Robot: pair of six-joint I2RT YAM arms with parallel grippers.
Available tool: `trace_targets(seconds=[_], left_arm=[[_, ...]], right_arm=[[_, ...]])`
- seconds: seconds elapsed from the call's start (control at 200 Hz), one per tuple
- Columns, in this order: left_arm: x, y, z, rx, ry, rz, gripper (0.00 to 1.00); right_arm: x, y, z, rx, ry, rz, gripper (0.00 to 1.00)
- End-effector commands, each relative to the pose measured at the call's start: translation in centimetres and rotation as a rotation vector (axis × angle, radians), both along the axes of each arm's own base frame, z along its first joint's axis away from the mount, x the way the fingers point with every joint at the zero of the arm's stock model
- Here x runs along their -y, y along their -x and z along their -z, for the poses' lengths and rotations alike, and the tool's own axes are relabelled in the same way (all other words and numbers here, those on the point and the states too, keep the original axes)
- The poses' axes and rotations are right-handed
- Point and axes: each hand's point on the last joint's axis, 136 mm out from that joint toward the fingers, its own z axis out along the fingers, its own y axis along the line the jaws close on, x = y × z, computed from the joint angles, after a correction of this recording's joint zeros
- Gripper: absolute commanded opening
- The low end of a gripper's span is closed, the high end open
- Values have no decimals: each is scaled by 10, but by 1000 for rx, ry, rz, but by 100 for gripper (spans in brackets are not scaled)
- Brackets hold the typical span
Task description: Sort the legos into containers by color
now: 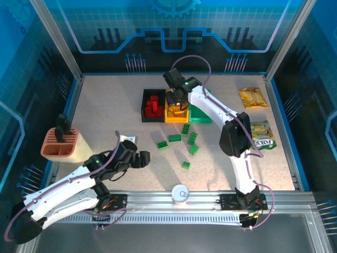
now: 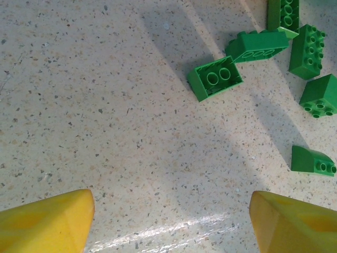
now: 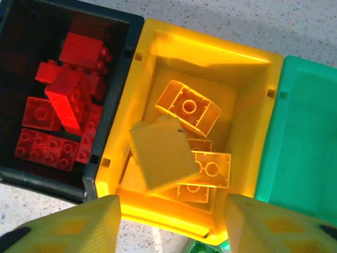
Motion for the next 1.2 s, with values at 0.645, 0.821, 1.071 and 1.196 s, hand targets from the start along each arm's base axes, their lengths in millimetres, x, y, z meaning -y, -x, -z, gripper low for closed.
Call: trace_targets(seconds=[0.645,0.821,1.071,1.196], left_arm=[[12,2,19,-55,-9,34,79],[25,-4,23,-65,-13,68,80],[48,-23,31,-70,-46,118,81],[56,-35,36,-78,-87,123,82]], right_arm=[[-5,64,-6,-27,-170,-119,79],[3,89,0,-24,-180,-135,79],[23,117,22,-47,-187,-115,80],[33,130,32,-60,-184,-103,81]])
